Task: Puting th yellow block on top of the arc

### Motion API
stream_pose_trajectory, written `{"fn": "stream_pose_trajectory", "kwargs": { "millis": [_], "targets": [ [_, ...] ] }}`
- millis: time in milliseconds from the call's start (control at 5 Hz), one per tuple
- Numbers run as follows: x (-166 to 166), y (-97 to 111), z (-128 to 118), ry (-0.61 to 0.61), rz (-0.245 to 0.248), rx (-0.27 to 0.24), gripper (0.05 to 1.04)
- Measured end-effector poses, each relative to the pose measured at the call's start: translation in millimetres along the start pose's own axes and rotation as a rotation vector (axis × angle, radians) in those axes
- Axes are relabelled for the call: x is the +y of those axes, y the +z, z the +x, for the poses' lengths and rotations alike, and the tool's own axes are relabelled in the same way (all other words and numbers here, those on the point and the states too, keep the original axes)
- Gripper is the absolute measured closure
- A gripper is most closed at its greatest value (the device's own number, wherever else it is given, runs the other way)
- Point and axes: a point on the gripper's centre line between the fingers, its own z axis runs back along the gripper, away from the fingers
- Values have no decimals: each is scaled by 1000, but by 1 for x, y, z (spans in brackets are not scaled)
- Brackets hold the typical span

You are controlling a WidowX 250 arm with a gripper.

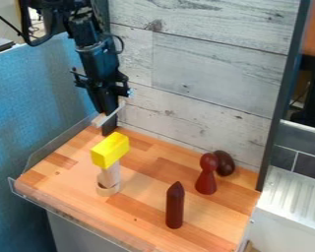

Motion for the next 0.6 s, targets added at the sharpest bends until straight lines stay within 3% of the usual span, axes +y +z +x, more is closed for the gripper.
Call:
{"fn": "stream_pose_trajectory", "kwargs": {
  "millis": [200,600],
  "targets": [
    [9,2,7,8,34,-6,979],
    [47,-41,26,40,96,46,979]
  ]
}}
